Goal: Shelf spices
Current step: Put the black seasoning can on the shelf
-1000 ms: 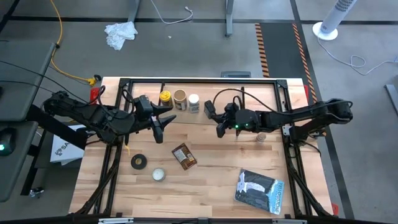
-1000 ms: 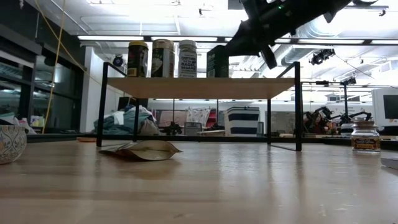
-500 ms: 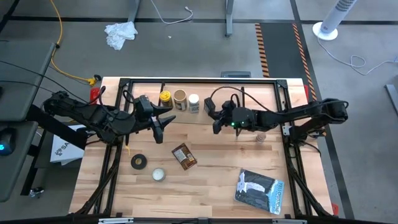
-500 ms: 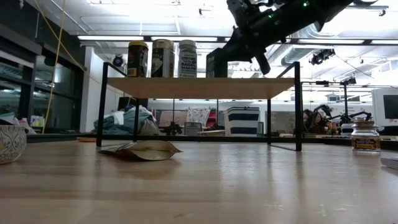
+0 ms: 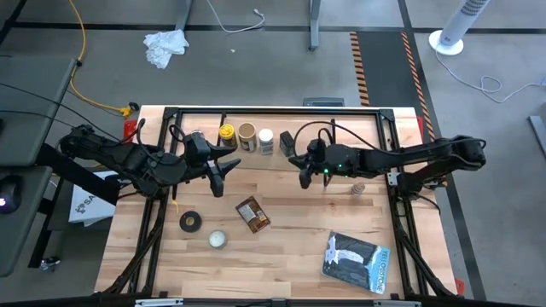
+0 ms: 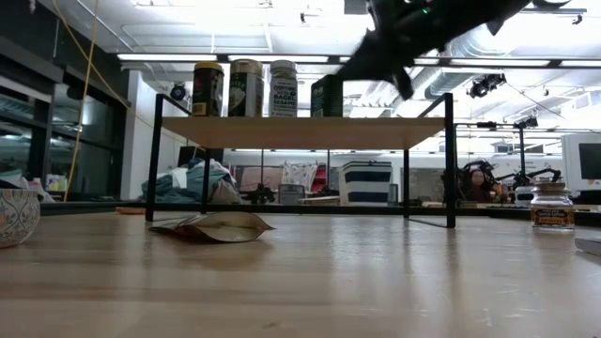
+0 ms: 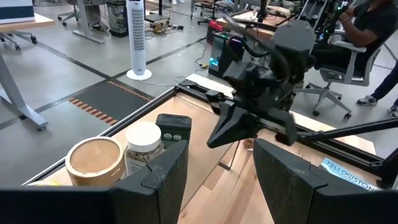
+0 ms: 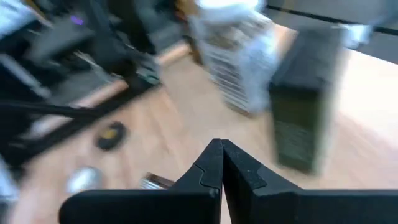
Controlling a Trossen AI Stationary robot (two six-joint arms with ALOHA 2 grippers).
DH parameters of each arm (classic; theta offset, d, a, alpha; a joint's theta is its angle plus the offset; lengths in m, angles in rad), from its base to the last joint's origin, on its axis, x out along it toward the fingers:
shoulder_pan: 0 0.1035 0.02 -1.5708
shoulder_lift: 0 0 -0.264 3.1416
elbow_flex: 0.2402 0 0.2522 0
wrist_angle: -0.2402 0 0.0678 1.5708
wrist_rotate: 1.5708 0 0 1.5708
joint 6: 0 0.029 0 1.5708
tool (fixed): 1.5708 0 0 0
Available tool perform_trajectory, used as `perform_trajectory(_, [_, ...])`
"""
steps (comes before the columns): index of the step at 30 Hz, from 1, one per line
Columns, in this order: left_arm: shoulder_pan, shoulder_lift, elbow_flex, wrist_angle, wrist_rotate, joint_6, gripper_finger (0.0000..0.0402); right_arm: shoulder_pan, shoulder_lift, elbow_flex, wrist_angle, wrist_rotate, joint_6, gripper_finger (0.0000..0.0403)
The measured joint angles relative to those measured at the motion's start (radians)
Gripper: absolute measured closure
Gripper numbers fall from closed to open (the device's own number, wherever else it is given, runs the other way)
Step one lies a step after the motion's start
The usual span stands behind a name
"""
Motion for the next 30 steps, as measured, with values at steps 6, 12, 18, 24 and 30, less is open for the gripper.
perform_trajectory(6, [0.0, 0.0, 0.0, -0.01, 0.0, -0.01, 0.0222, -0.026, -0.002, 0.0, -0.114, 0.14, 0.008, 0.0403])
perform_trajectory(12, [0.0, 0.0, 0.0, -0.007, 0.0, -0.025, 0.0222, -0.076, 0.012, 0.0, -0.122, 0.189, 0.006, 0.0403])
perform_trajectory(18, [0.0, 0.0, 0.0, -0.01, 0.0, -0.027, 0.0222, -0.1, 0.012, 0.0, -0.098, 0.142, 0.028, 0.0403])
perform_trajectory(24, [0.0, 0.0, 0.0, -0.016, 0.0, -0.027, 0.0222, -0.082, 0.012, 0.0, -0.08, 0.092, 0.053, 0.0403])
perform_trajectory(30, [0.001, 0.0, 0.0, -0.02, -0.016, -0.027, 0.0222, -0.075, 0.012, 0.0, -0.06, 0.092, 0.083, 0.0403])
